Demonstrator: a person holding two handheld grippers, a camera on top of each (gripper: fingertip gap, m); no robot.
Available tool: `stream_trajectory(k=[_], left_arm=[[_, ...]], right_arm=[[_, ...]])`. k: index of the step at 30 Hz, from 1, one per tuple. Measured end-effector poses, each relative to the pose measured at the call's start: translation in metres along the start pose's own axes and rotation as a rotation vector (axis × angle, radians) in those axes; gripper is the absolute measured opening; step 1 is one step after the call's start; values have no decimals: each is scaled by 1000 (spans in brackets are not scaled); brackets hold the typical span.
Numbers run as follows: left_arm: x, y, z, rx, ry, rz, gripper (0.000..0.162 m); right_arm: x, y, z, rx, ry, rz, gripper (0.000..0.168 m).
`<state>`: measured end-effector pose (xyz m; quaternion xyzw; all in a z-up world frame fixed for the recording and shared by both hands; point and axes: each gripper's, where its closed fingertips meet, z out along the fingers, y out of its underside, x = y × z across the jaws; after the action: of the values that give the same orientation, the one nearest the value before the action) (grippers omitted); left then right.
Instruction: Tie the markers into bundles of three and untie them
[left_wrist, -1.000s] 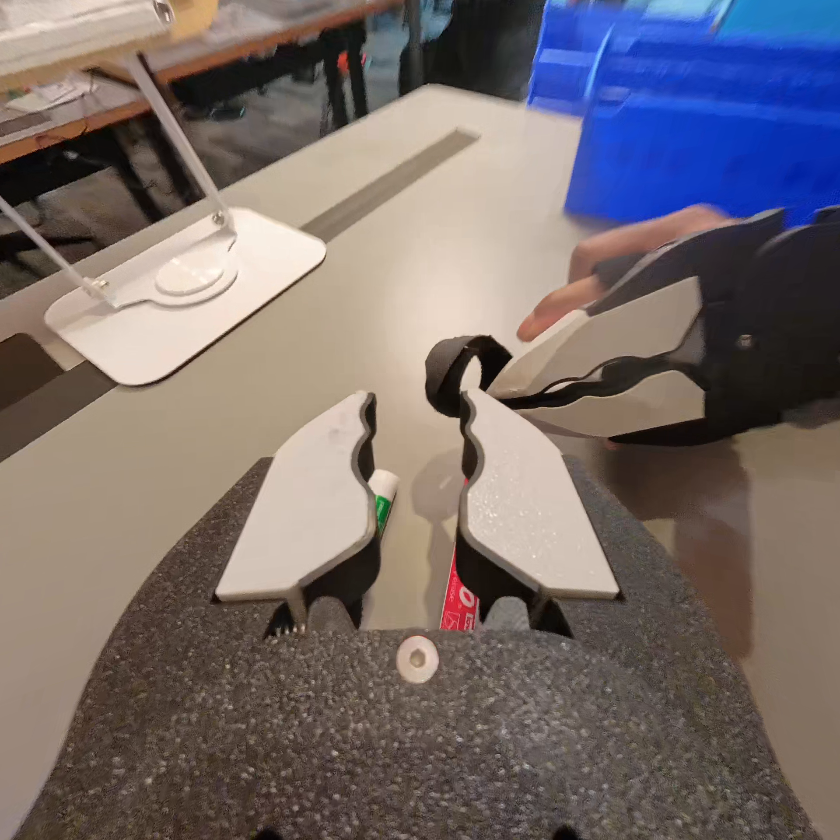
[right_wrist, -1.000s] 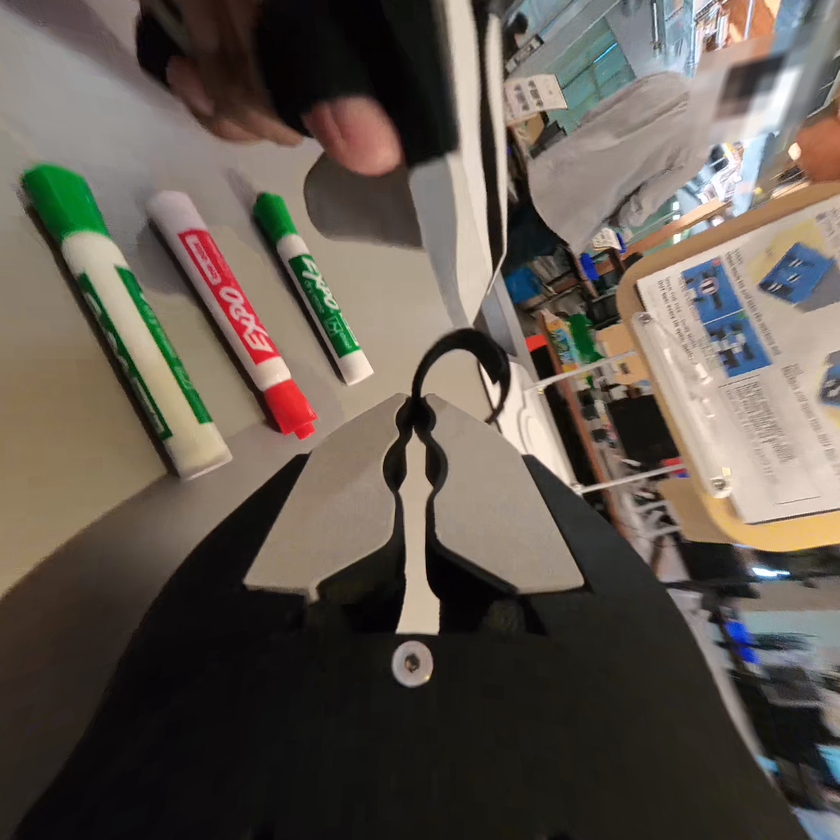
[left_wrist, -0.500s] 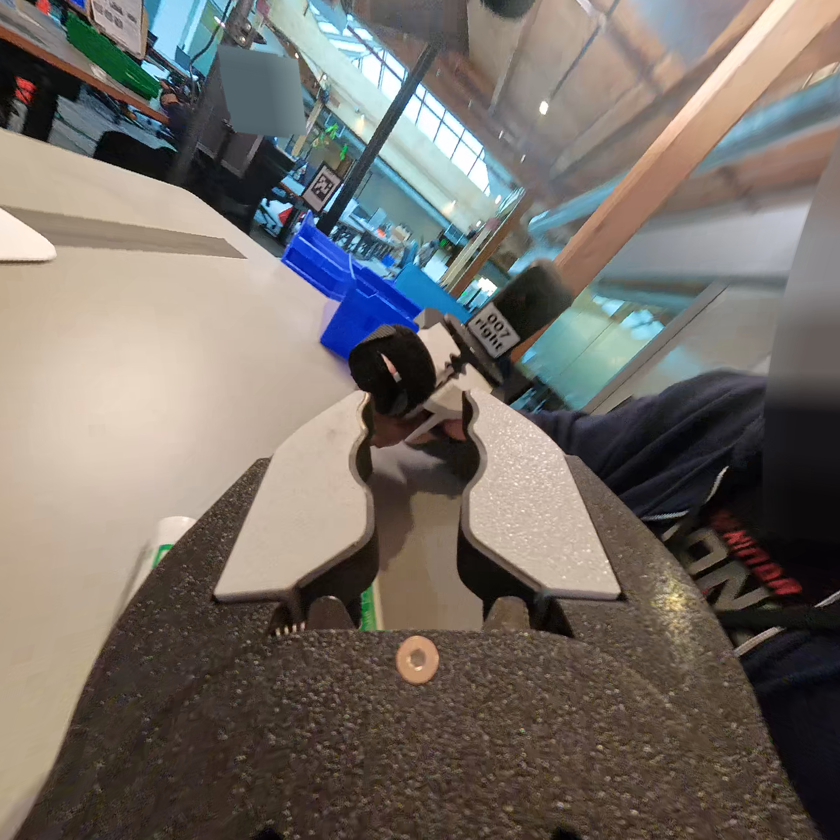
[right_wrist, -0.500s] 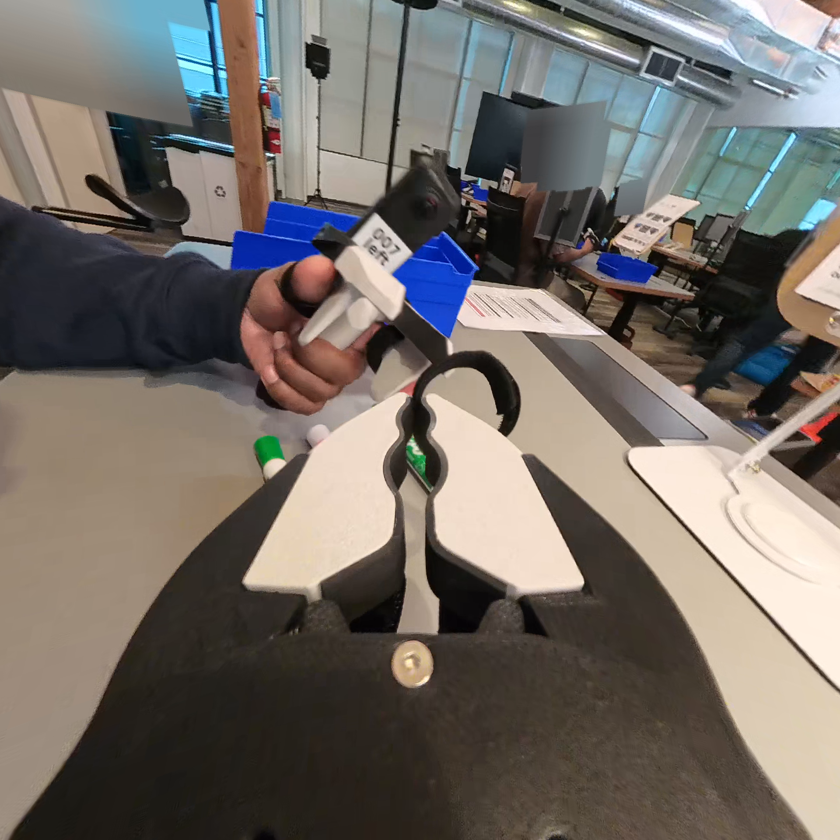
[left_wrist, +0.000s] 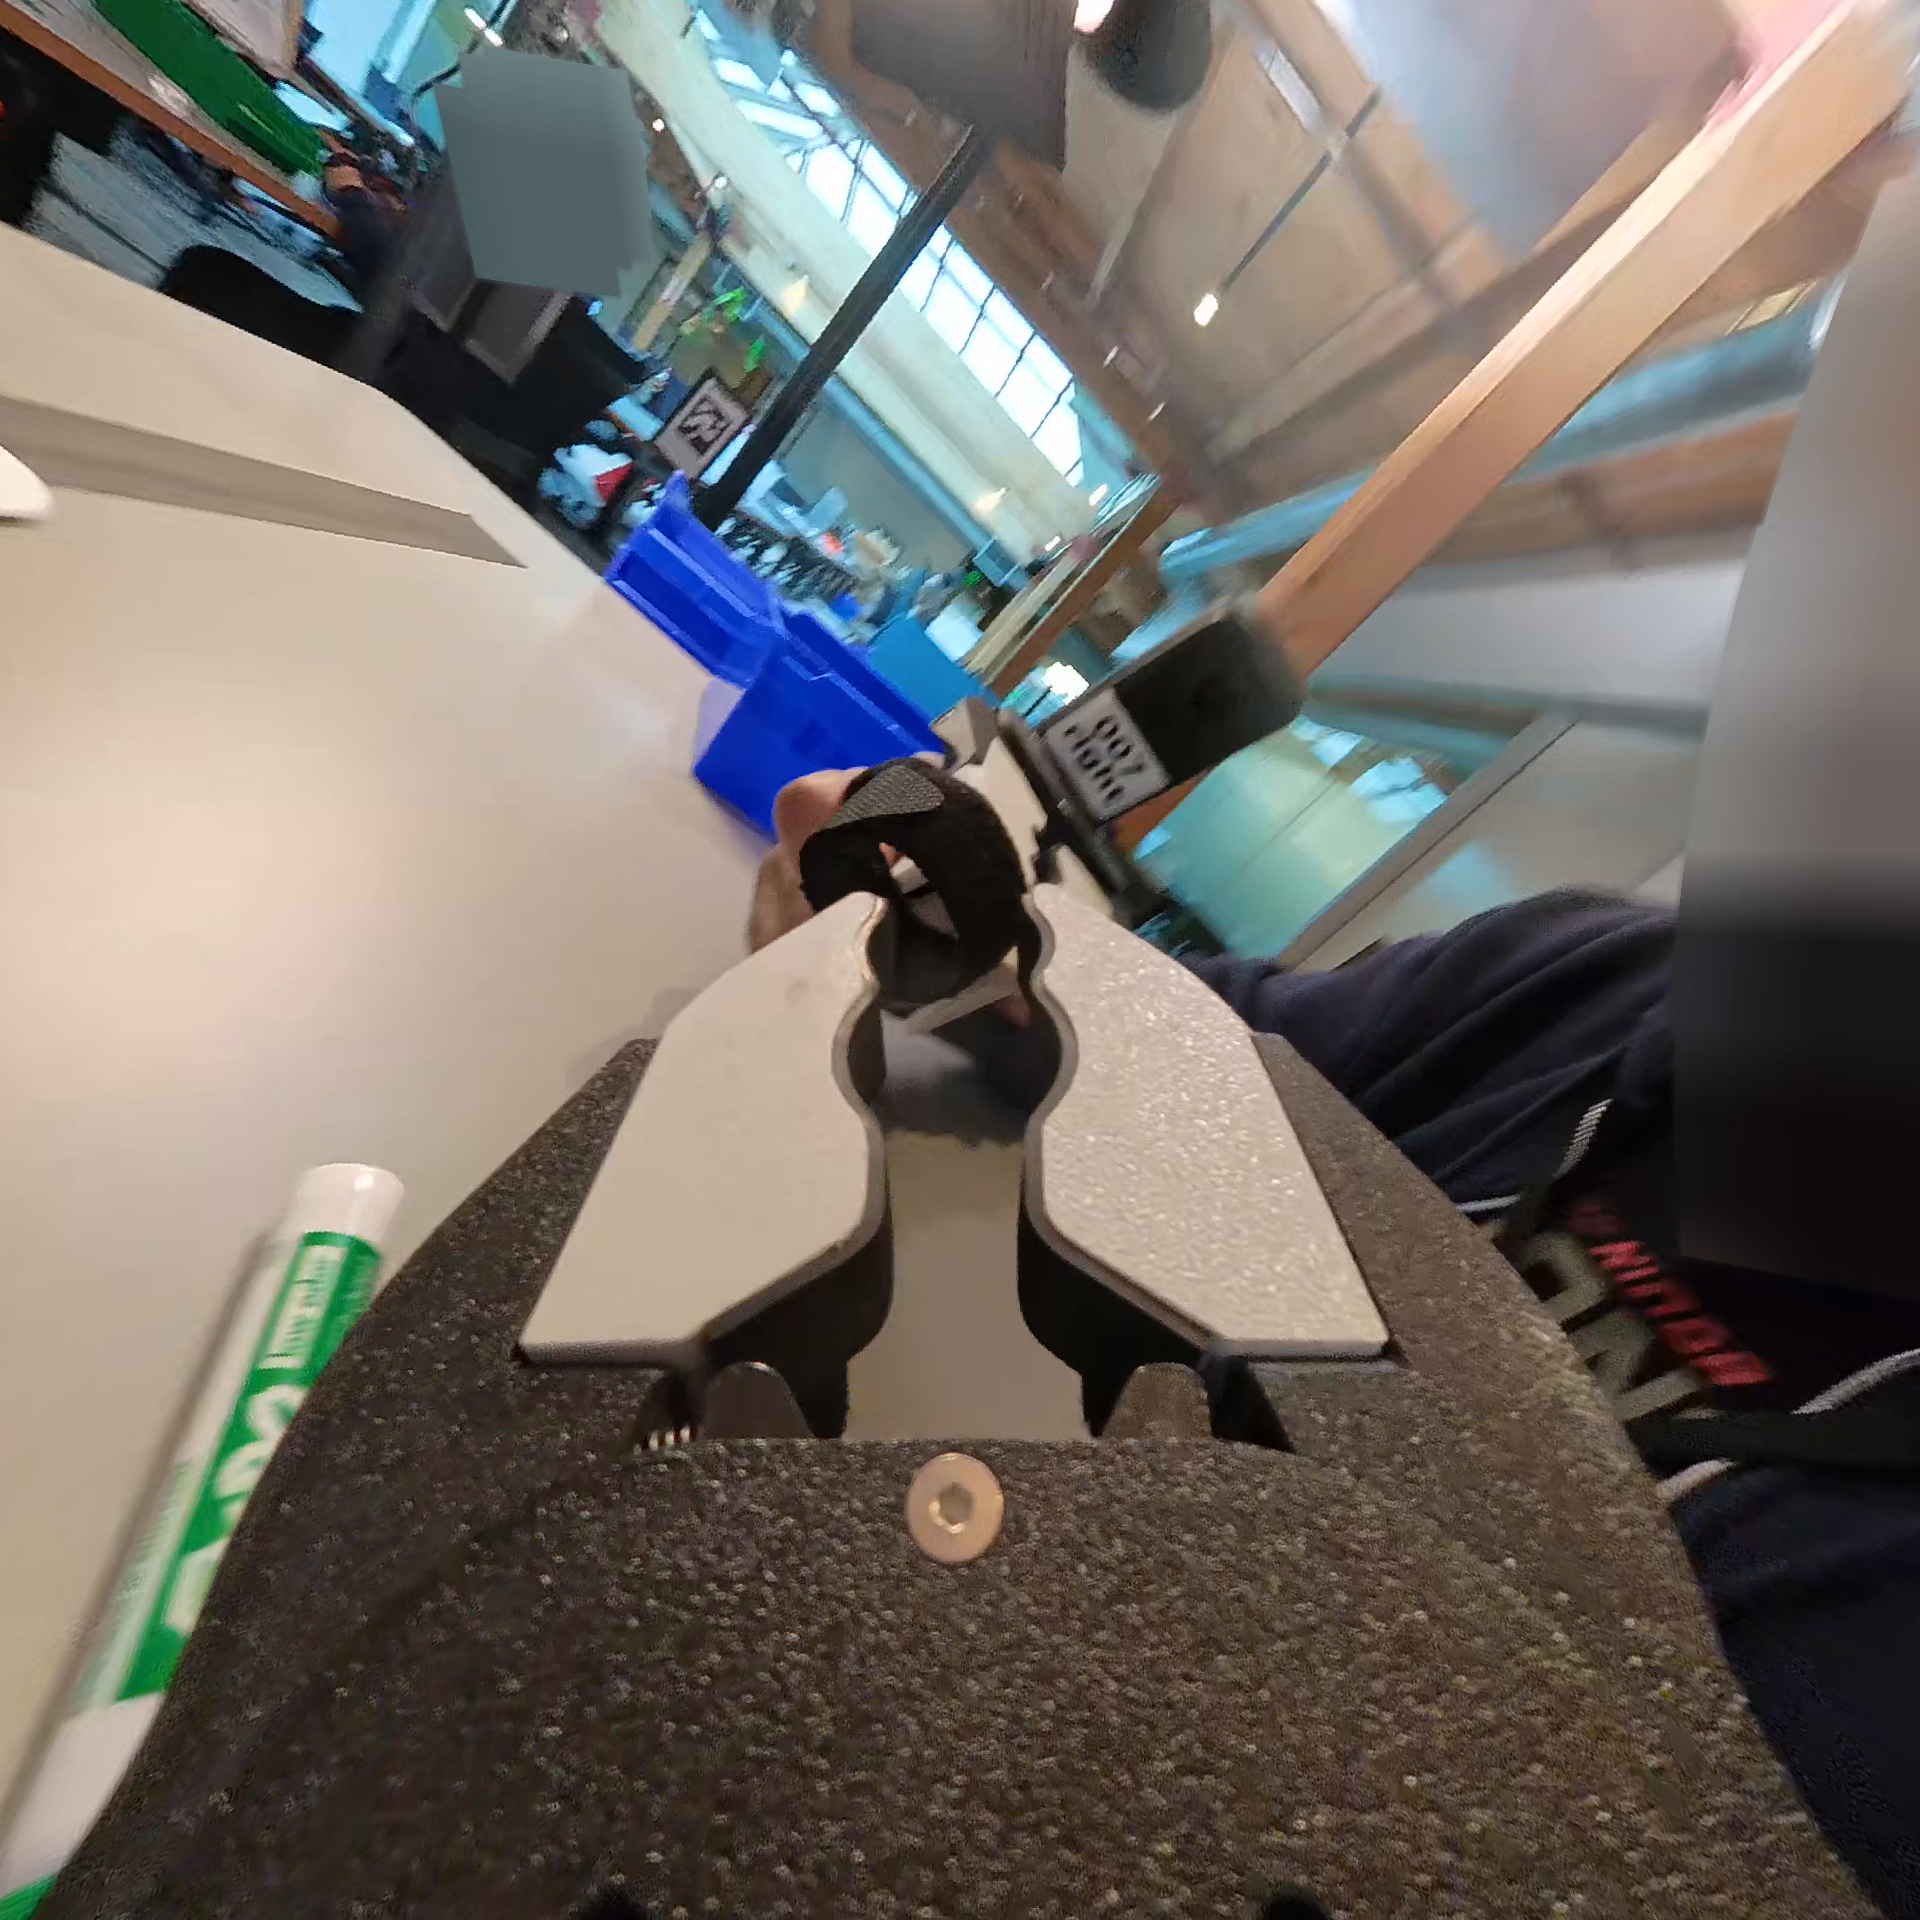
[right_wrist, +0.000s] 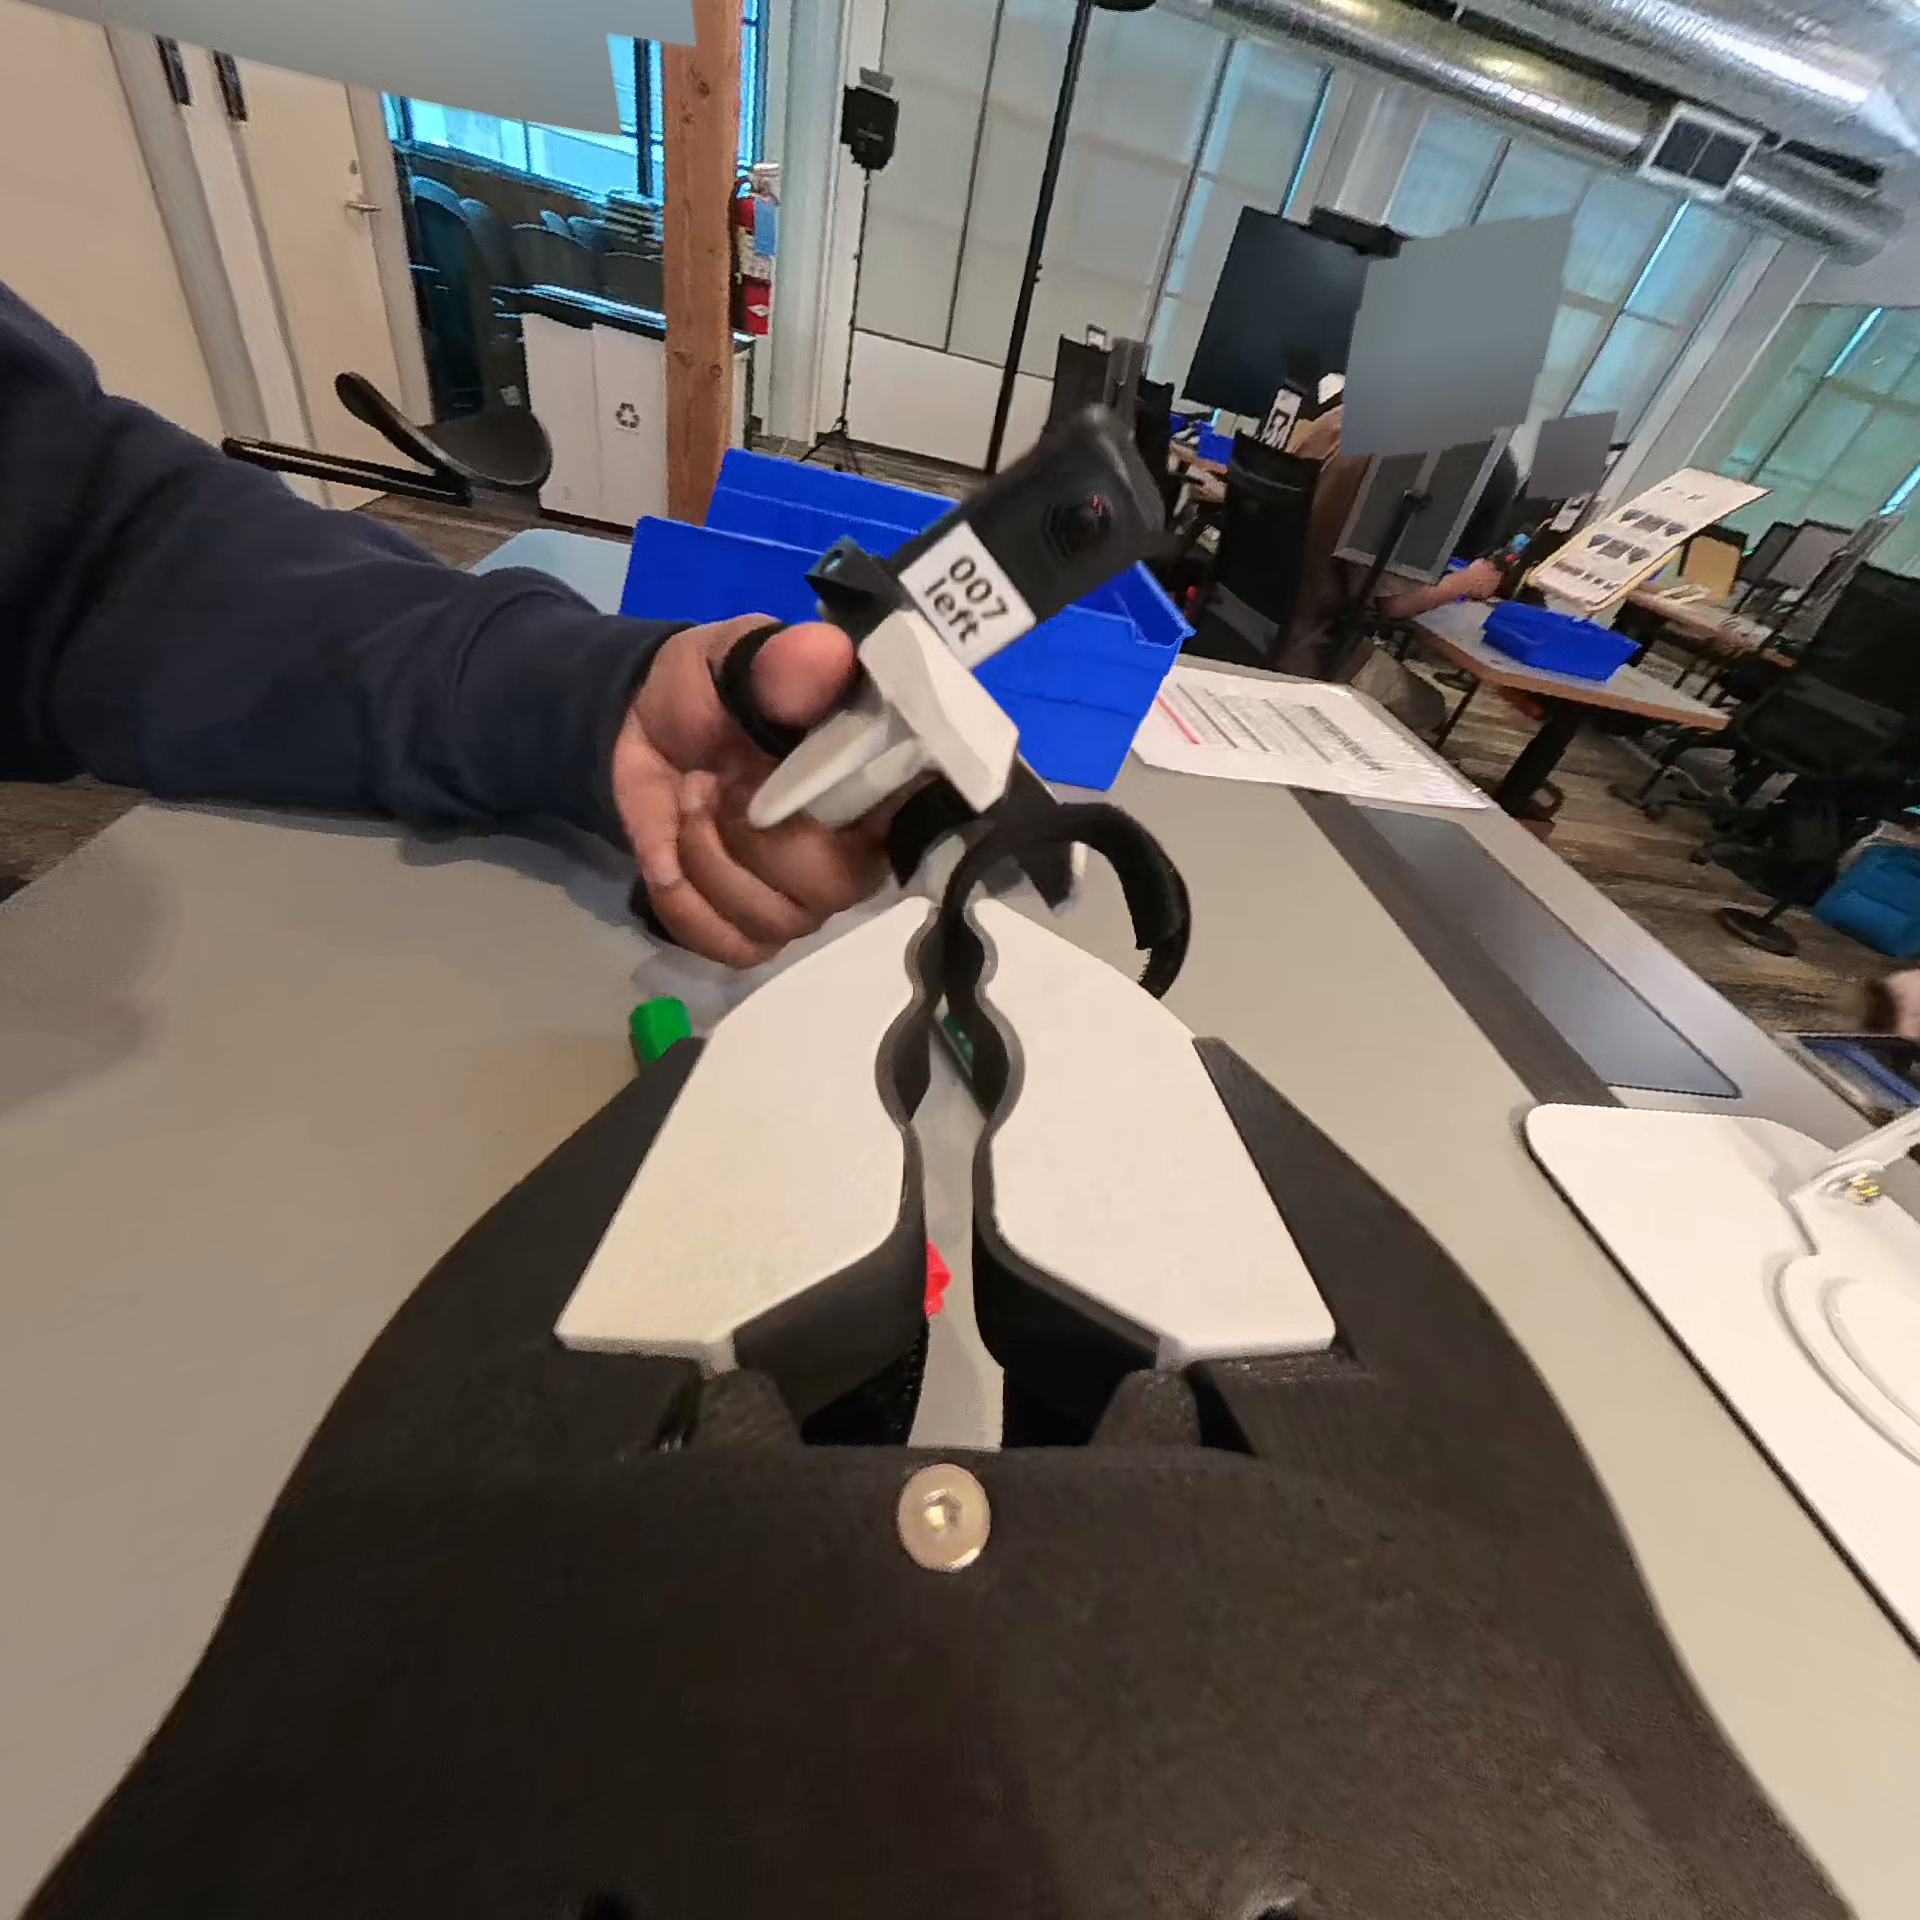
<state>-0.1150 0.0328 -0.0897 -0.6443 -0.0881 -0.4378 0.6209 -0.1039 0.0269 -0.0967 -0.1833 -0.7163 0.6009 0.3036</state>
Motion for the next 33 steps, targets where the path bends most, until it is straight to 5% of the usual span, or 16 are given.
stream_trajectory(k=[6, 10, 16, 25, 33], left_arm=[[-21, 23, -8, -325, -333, 688, 71], [-24, 33, 1, -431, -447, 944, 84], [-36, 54, 5, -546, -472, 983, 74], [-76, 90, -69, -988, -609, 718, 35], [-78, 94, -77, -1046, -626, 742, 27]], right_arm=[[-8, 3, -6, -112, -122, 71, 1], [-20, 8, -5, -217, -186, 81, 1], [-29, 24, 0, -333, -188, 18, 1], [-15, 47, -8, -376, -129, 33, 1], [-10, 59, -8, -361, -112, 71, 1]])
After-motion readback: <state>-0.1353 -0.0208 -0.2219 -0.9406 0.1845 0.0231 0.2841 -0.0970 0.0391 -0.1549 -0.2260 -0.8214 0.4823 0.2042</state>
